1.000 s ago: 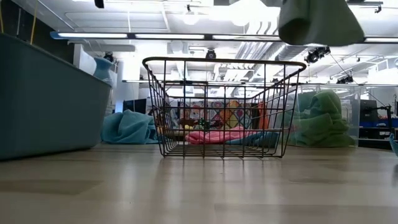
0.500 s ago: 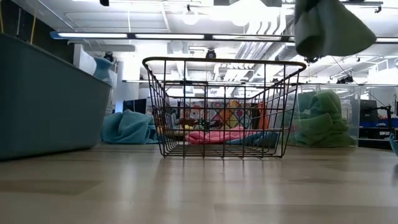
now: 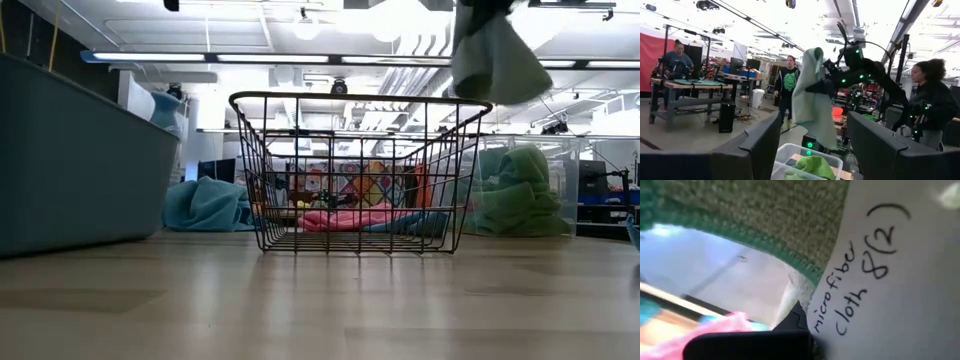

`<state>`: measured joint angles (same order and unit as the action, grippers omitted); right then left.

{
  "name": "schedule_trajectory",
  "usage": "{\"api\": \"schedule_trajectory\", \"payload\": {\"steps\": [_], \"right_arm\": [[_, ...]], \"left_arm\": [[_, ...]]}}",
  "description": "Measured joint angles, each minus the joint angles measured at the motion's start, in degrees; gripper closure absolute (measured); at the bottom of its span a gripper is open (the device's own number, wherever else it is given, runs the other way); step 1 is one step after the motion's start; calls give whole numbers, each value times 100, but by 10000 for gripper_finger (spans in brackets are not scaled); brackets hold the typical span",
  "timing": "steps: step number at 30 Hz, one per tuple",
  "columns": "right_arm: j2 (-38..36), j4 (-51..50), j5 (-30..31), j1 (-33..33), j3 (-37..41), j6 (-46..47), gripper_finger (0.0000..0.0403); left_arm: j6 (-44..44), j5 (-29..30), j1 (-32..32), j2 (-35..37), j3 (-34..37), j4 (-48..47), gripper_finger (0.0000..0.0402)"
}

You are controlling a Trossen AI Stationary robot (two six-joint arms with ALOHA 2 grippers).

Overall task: Sort microfiber towel by color & place in baskets
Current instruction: Put the light green towel into the transparent bin

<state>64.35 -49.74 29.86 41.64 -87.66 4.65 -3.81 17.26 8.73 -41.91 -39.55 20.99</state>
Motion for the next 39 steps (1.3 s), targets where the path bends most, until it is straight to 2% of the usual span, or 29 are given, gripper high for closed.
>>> {"api": "schedule_trajectory", "payload": {"steps": [3,6,10,16,24,27,30,34,39], "right_arm": [[-90,729,-824,389,752,-203,403],[-90,967,-1057,737,1474,-209,403],[-106,1368,-1462,1107,1974,1,403],[-207,1216,-1592,1160,2500,497,403],[-382,609,-2562,906,3492,1635,403],[-369,552,-3034,895,3660,2092,403],[-354,460,-3156,908,3668,2551,403],[-281,412,-3608,1127,3594,3291,403],[121,467,-3651,1350,3594,4106,403]], "left_arm": [[0,2,-1,1,0,1,188],[5,2,0,9,0,2,188],[245,87,-2,9,0,0,189],[571,340,0,9,0,-9,189],[864,407,0,9,0,-17,189],[890,410,0,9,0,-17,189],[863,420,0,9,0,-17,189],[846,420,0,9,0,-17,189],[845,420,0,9,0,-11,189]]}}
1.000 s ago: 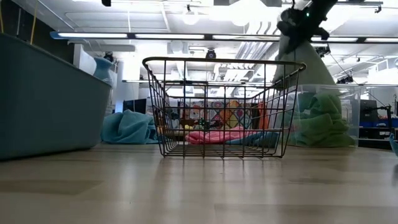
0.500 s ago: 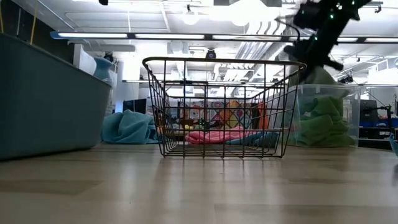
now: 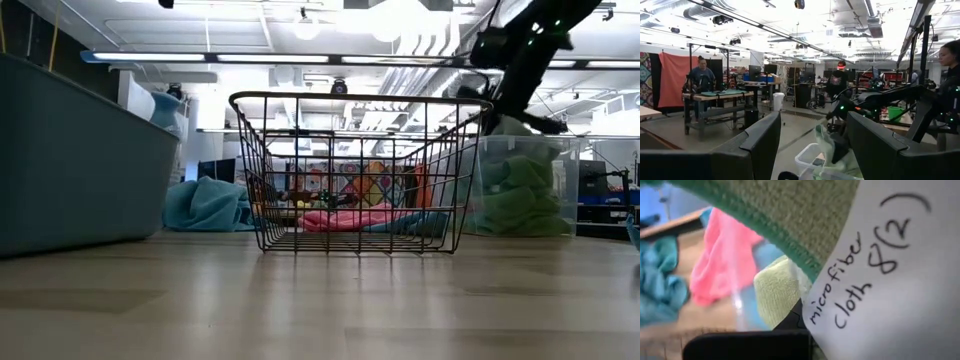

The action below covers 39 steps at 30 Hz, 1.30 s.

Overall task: Sort microfiber towel by color & place in baskets
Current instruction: Put the light green towel into the transparent bin

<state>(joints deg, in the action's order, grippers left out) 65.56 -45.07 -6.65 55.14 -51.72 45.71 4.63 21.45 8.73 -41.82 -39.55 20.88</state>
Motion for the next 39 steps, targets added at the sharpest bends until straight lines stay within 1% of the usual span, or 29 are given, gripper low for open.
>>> {"api": "schedule_trajectory", "payload": {"steps": [6,12,17,23,28,34,39], "right_arm": [[692,708,-47,-3,4,579,403],[1103,784,43,-3,4,1168,402],[1217,780,345,-3,4,1727,400],[1346,775,467,-16,4,1855,399],[1615,783,489,-102,2,1856,399],[1982,825,458,-156,-17,1856,399],[2011,842,515,-153,-17,1856,398]], "left_arm": [[8,0,0,0,0,0,189],[10,0,0,0,0,0,189],[11,-1,0,0,0,2,189],[25,0,0,0,0,0,189],[301,0,0,0,0,0,189],[309,31,0,0,0,-1,189],[311,102,0,0,0,0,189]]}}
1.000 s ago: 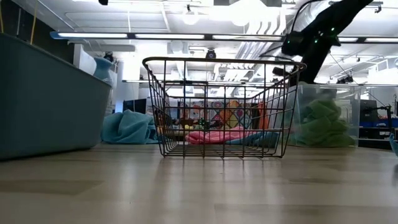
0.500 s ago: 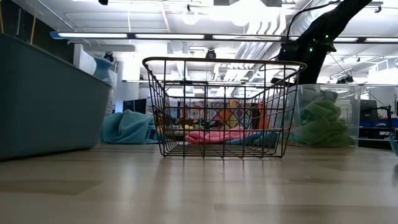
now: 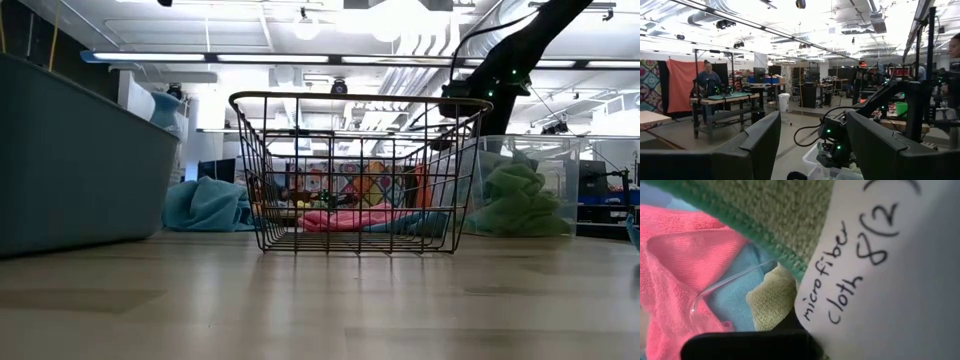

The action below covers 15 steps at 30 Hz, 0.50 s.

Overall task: Sort microfiber towel by color & place in baskets
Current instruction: Put the light green towel into the transparent bin

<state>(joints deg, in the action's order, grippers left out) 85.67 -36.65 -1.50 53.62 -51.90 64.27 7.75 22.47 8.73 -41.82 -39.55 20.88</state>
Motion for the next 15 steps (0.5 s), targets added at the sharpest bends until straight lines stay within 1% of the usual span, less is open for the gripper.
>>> {"api": "schedule_trajectory", "payload": {"steps": [3,5,10,12,15], "right_arm": [[2,-21,18,1,0,9,387],[4,-35,31,1,0,-4,370],[-121,-79,-19,1,24,-30,302],[-245,-154,-81,1,33,-179,276],[-487,-286,-101,1,35,-344,250]], "left_arm": [[2,133,0,0,0,0,189],[2,203,0,1,0,0,189],[2,233,0,15,0,-2,189],[2,233,0,17,0,0,189],[2,234,0,17,0,-2,189]]}}
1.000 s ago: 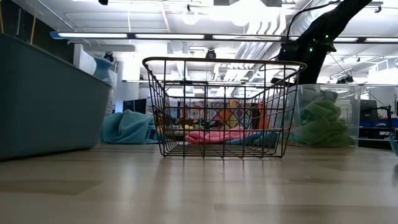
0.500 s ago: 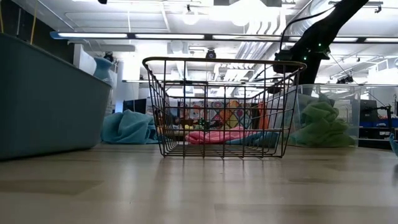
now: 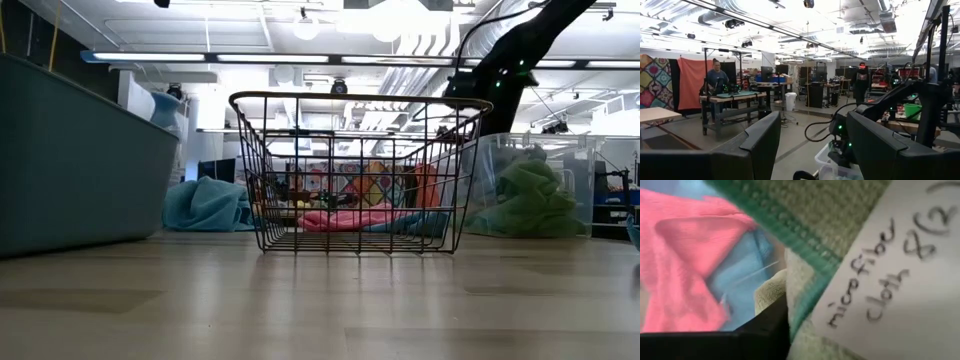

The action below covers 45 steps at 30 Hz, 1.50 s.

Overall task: Sort microfiber towel by color & place in baskets
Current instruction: Put the light green towel into the transparent bin

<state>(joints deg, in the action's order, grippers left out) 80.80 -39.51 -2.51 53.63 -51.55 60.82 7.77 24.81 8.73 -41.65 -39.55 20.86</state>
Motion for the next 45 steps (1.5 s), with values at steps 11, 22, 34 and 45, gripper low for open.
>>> {"api": "schedule_trajectory", "payload": {"steps": [11,22,34,45], "right_arm": [[-895,-420,30,11,0,141,236],[-1630,-1131,107,41,-2,185,236],[-2606,-1253,322,307,-9,172,236],[-2123,311,1159,181,-17,63,388]], "left_arm": [[-2,5,0,9,0,2,189],[-2,4,0,9,0,-2,189],[-4,3,0,9,0,-2,189],[-72,43,0,9,0,0,189]]}}
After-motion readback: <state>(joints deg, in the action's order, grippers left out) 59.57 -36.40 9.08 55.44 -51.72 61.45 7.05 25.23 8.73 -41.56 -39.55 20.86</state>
